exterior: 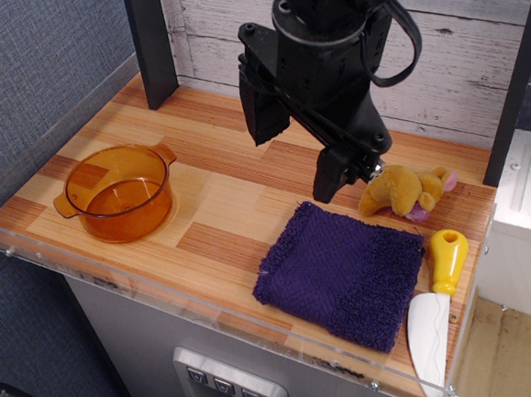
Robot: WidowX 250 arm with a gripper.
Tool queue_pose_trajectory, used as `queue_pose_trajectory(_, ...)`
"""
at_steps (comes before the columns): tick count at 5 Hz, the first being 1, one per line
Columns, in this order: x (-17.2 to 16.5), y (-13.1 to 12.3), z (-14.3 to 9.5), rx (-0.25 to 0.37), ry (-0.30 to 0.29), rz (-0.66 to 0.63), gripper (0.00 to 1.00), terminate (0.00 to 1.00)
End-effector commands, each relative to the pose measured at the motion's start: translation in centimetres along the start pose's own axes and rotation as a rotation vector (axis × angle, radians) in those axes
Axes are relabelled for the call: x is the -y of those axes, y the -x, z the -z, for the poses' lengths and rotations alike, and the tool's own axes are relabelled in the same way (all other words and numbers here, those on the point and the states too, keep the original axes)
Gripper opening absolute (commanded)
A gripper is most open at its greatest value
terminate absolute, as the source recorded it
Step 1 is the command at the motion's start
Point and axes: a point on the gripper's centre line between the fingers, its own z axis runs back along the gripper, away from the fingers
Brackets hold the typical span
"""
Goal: Move the purple towel to the back of the table
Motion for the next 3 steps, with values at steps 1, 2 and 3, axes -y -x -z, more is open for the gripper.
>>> queue_pose_trajectory(1,0.0,0.0,0.0,0.0,0.0,0.0,1.0,0.0)
queue_pose_trajectory(2,-2.9,-2.1,-0.1,0.025,0.026,-0.078,1.0,0.0)
queue_pose_trajectory(3,-5.7,-3.1,0.4,0.032,0.04,-0.153,1.0,0.0)
